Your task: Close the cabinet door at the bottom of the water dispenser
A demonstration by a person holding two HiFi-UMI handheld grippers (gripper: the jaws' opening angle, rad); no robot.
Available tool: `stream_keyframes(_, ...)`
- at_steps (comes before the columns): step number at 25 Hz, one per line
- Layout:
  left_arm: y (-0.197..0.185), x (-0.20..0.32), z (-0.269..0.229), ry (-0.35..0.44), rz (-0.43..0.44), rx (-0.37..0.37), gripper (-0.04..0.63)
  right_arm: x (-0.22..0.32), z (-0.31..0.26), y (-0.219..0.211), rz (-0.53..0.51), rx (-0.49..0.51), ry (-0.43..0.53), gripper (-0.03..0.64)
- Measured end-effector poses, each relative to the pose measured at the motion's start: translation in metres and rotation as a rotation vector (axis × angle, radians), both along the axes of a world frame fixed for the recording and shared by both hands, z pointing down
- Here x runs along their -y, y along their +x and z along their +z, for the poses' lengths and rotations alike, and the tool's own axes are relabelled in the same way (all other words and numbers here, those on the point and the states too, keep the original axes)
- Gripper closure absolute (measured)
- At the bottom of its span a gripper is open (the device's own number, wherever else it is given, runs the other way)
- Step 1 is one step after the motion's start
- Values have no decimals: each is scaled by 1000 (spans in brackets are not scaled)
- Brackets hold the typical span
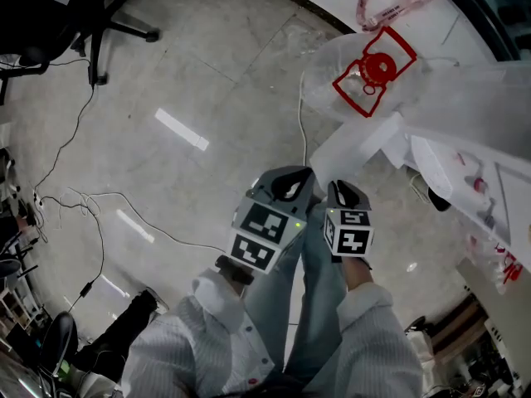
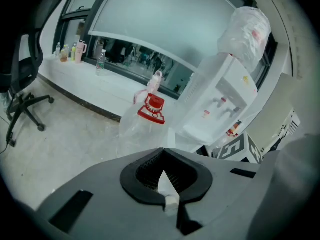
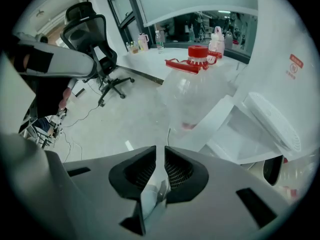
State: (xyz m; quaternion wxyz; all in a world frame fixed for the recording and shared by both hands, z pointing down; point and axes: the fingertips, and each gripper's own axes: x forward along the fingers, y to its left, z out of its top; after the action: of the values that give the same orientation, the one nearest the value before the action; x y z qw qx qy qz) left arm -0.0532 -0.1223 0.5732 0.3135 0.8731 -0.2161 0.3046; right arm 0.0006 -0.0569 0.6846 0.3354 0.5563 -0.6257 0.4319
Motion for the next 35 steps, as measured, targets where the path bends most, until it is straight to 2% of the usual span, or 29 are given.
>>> stream_keyframes(4, -3, -1, 1, -2, 1, -3, 586, 0, 9, -6, -8, -6, -18, 596)
stream_keyframes(6, -5, 0, 2, -3, -3, -4, 586, 0, 16, -9, -14, -13, -36, 531)
stream_keyframes(8, -10, 0, 2, -5, -9, -5, 586, -1, 23, -11, -16, -31, -55, 495)
stream_keyframes(13, -26, 3, 4, -18, -38, 0, 586, -4, 37, -14, -84, -124, -97, 439)
stream_keyframes(16, -34, 6, 7, -22, -53, 7, 586, -6, 44, -12, -131, -201, -112, 436)
stream_keyframes(20, -39, 9, 10, -26, -62, 12, 586, -8, 49, -11, -144, -240, -114, 431)
stream_keyframes(27, -36, 18, 13, -25, -59, -2, 586, -17, 49, -9, -158, -233, -130, 431)
stream_keyframes(35, -13, 15, 10, -20, -37, -18, 586, -48, 50, 15, -152, -256, -167, 431)
